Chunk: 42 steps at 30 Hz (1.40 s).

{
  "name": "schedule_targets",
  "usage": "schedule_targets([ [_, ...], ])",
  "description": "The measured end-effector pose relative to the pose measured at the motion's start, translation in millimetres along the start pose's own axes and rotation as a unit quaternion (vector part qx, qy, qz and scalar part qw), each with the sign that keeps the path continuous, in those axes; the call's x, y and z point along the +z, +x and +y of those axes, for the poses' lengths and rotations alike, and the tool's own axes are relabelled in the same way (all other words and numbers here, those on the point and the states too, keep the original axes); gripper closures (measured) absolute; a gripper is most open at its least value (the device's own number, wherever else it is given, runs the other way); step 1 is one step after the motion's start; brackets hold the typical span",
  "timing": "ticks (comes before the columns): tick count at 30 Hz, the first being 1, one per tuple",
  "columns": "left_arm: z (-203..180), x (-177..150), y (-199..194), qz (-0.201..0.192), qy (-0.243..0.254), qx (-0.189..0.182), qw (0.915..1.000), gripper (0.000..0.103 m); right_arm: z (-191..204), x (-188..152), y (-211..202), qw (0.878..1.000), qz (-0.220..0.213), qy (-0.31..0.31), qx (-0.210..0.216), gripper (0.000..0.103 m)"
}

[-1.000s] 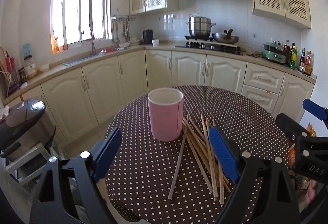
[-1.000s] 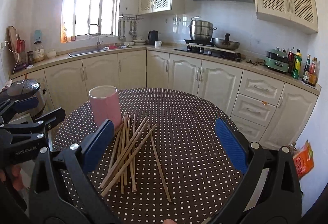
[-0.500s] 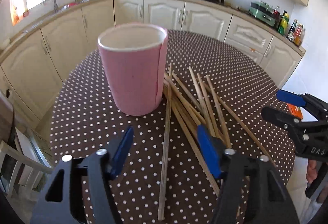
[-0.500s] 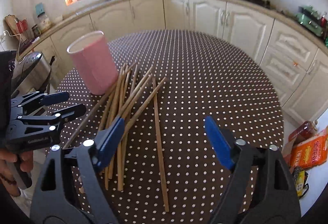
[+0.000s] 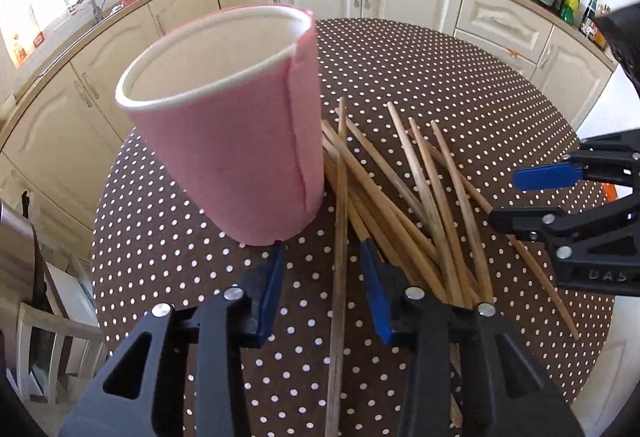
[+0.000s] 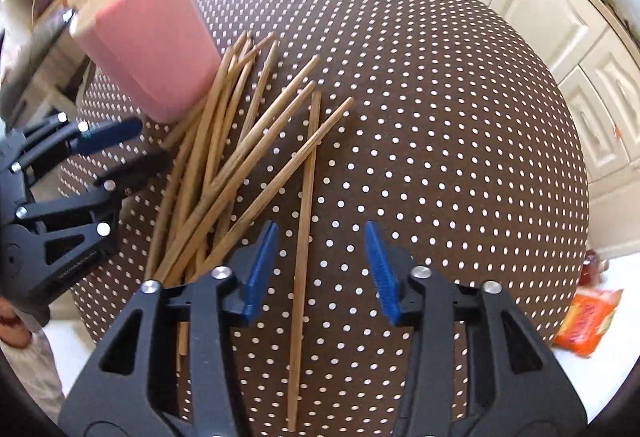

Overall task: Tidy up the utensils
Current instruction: 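Lower both grippers toward the wooden chopsticks beside the pink cup, then close the left gripper on one chopstick while the right gripper grasps another, then lift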

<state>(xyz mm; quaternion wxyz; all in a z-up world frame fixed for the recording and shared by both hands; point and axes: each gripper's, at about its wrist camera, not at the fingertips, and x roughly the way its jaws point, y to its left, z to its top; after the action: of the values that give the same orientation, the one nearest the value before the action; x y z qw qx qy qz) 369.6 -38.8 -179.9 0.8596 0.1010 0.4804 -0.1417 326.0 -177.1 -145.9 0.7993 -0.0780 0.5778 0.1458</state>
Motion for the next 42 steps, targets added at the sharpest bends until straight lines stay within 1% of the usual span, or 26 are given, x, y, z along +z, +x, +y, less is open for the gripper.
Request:
schedule_targets([
  [1, 0.4, 0.7, 0.4, 0.003, 0.000, 0.000, 1.0000, 0.071, 0.1, 2.6, 2.9, 1.000, 0.010, -0.002, -0.001, 0.069],
  [3, -3.0, 3.7, 5.2, 0.012, -0.001, -0.005, 0.9999, 0.077, 0.4, 7.7, 7.9, 1.000, 0.025, -0.008, -0.008, 0.070],
  [5, -5.5, 10.6, 12.9, 0.026, 0.002, -0.003, 0.9997, 0.085, 1.4, 10.9, 13.0, 0.999, 0.039, -0.017, -0.010, 0.073],
  [7, -7.9, 14.3, 16.9, 0.031, -0.001, -0.007, 0.9995, 0.088, 3.3, 16.6, 17.2, 0.998, 0.050, -0.028, -0.014, 0.074],
  [9, -8.3, 18.8, 19.0, 0.036, -0.007, -0.009, 0.9993, 0.089, 7.2, 21.6, 23.6, 0.998, 0.058, -0.033, -0.014, 0.078],
  [10, -9.1, 20.9, 19.3, 0.037, -0.006, -0.009, 0.9993, 0.089, 8.5, 23.7, 26.3, 0.997, 0.062, -0.036, -0.017, 0.082],
  [12, -7.0, 24.1, 21.8, 0.040, -0.009, -0.012, 0.9991, 0.090, 10.3, 29.5, 30.6, 0.997, 0.068, -0.038, -0.018, 0.086],
  [14, -5.0, 27.5, 22.6, 0.043, -0.019, -0.013, 0.9988, 0.096, 5.2, 37.0, 28.7, 0.997, 0.073, -0.036, -0.019, 0.091],
  [16, -2.5, 33.5, 26.6, 0.046, -0.024, -0.019, 0.9985, 0.096, 0.2, 47.6, 24.3, 0.996, 0.076, -0.033, -0.019, 0.094],
  [18, 0.1, 33.7, 26.0, 0.050, -0.030, -0.026, 0.9980, 0.096, -5.0, 52.1, 19.7, 0.996, 0.079, -0.028, -0.012, 0.094],
  [23, 9.2, 23.5, 22.6, 0.052, -0.049, -0.044, 0.9965, 0.096, -6.7, 72.1, 21.6, 0.997, 0.078, -0.025, -0.009, 0.095],
  [24, 11.3, 21.6, 22.1, 0.053, -0.052, -0.046, 0.9961, 0.096, -9.9, 57.5, 20.5, 0.997, 0.076, -0.024, -0.006, 0.095],
  [26, 11.4, 18.3, 21.7, 0.057, -0.050, -0.042, 0.9963, 0.096, -9.5, 57.9, 21.5, 0.997, 0.076, -0.019, -0.004, 0.095],
  [28, 6.3, 21.9, 22.9, 0.059, -0.044, -0.036, 0.9966, 0.096, -7.5, 48.1, 18.0, 0.997, 0.073, -0.017, -0.002, 0.095],
  [30, 12.2, 23.0, 23.6, 0.057, -0.048, -0.037, 0.9965, 0.096, -12.4, 42.8, 17.4, 0.998, 0.069, -0.012, -0.002, 0.096],
  [32, 12.8, 21.5, 20.4, 0.046, -0.051, -0.038, 0.9969, 0.097, -14.8, 39.7, 14.5, 0.998, 0.062, -0.008, -0.004, 0.097],
  [34, 14.4, 16.0, 11.7, 0.026, -0.054, -0.044, 0.9973, 0.097, -18.6, 37.5, 7.6, 0.999, 0.052, -0.002, -0.004, 0.097],
  [37, 12.6, 16.1, -3.4, -0.001, -0.055, -0.052, 0.9971, 0.097, -26.3, 36.7, -7.1, 0.999, 0.032, 0.012, -0.001, 0.097],
  [40, 4.2, 18.3, -26.7, -0.035, -0.042, -0.055, 0.9970, 0.097, -32.0, 35.4, -22.5, 1.000, 0.016, 0.021, 0.002, 0.097],
  [42, 4.1, 17.5, -39.3, -0.051, -0.038, -0.065, 0.9959, 0.097, -36.5, 35.5, -32.5, 1.000, 0.004, 0.030, 0.000, 0.097],
])
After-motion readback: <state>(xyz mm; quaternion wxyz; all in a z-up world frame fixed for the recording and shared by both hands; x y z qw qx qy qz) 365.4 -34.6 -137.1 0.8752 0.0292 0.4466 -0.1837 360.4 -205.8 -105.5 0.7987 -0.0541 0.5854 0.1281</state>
